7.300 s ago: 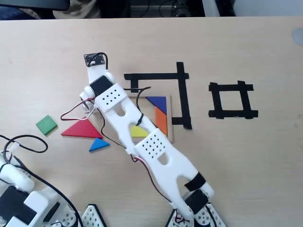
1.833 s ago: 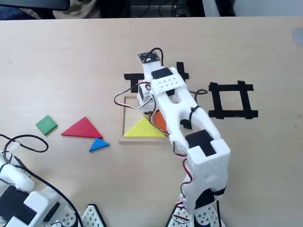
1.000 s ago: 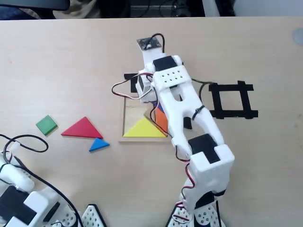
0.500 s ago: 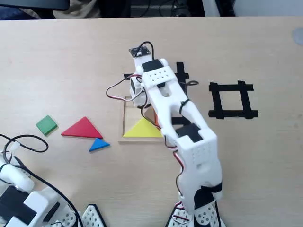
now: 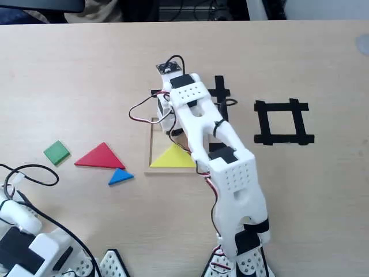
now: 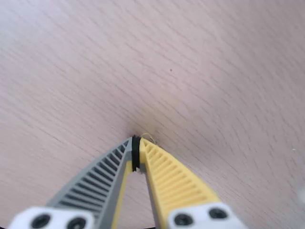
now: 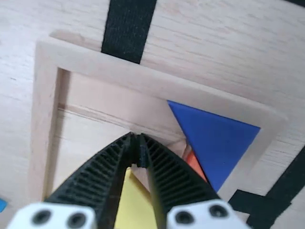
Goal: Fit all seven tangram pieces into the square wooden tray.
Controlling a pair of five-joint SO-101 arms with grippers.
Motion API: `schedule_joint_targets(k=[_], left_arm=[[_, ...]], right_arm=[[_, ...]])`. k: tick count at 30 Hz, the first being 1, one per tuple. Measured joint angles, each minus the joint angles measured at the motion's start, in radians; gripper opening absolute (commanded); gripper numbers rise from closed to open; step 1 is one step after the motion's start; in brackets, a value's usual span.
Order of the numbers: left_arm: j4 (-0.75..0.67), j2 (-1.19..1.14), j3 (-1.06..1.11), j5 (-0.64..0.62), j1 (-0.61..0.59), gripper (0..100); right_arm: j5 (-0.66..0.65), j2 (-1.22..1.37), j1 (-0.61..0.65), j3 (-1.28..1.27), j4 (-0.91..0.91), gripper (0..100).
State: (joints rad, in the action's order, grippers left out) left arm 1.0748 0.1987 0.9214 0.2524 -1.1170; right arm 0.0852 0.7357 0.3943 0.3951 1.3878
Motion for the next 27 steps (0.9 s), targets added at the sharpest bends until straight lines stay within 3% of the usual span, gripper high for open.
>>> schedule_joint_targets(k=[27], left_arm=[[0.0,0.0,0.0,0.0,0.0,3]], right_arm=[[0.0,0.0,-0.04,0.002,0.035,1.1]])
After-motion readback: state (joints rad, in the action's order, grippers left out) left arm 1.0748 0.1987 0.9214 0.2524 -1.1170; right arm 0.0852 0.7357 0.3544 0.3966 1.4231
